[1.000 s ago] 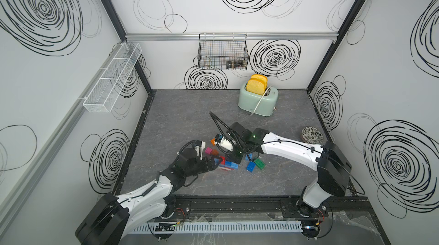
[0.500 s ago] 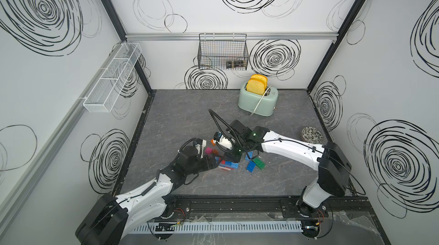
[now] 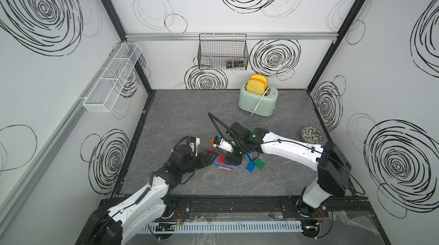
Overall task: Assemble a heart with lego
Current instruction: Assemble the lego brick with the lego brick, then adjust the lego brick at the center of the board.
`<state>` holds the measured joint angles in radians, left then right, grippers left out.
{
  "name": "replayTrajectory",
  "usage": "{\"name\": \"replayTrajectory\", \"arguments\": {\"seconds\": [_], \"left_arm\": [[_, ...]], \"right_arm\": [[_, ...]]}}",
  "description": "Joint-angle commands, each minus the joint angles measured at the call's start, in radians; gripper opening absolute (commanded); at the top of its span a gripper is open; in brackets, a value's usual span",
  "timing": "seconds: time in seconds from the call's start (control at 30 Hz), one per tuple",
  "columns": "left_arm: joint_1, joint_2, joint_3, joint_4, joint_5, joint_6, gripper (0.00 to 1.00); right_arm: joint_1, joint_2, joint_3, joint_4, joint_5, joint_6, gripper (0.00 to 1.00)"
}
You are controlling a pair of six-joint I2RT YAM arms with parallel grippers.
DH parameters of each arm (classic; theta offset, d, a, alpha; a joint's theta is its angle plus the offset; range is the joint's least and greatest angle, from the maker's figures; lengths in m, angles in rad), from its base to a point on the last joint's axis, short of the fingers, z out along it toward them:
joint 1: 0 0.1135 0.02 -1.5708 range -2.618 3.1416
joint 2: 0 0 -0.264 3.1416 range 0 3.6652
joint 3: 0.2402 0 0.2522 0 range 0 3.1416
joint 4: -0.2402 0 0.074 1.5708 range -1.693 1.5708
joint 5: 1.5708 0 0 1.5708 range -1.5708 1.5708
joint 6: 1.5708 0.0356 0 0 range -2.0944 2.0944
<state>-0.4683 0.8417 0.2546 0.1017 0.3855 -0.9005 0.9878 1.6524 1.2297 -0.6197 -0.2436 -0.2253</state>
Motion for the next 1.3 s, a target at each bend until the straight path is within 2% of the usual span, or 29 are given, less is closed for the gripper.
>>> {"name": "replayTrajectory", "arguments": {"seconds": [0.0, 0.2, 0.37, 0.6, 0.87, 1.07, 1.27], "left_arm": [[0.023, -0.019, 0.02, -0.029, 0.016, 0.026, 0.84], [0.07, -0.049, 0.009, -0.054, 0.029, 0.032, 0.84], [0.109, -0.07, -0.006, -0.068, 0.037, 0.026, 0.84], [0.135, -0.084, -0.024, -0.066, 0.045, 0.018, 0.85], [0.166, -0.104, -0.047, -0.055, 0.059, 0.006, 0.85], [0.21, -0.119, -0.043, -0.073, 0.064, 0.01, 0.85], [0.27, -0.152, 0.006, -0.123, 0.046, 0.024, 0.86]], "right_arm": [[0.016, 0.02, -0.012, -0.014, 0.011, -0.032, 0.59], [0.026, 0.055, -0.013, -0.015, 0.028, -0.04, 0.59], [0.038, 0.085, -0.013, -0.019, 0.04, -0.046, 0.55], [0.043, 0.11, -0.007, -0.032, 0.035, -0.046, 0.42], [0.043, 0.117, -0.006, -0.033, 0.021, -0.045, 0.32], [0.026, 0.119, -0.008, -0.014, -0.069, -0.055, 0.29], [-0.02, 0.128, 0.02, 0.028, -0.246, -0.065, 0.29]]}}
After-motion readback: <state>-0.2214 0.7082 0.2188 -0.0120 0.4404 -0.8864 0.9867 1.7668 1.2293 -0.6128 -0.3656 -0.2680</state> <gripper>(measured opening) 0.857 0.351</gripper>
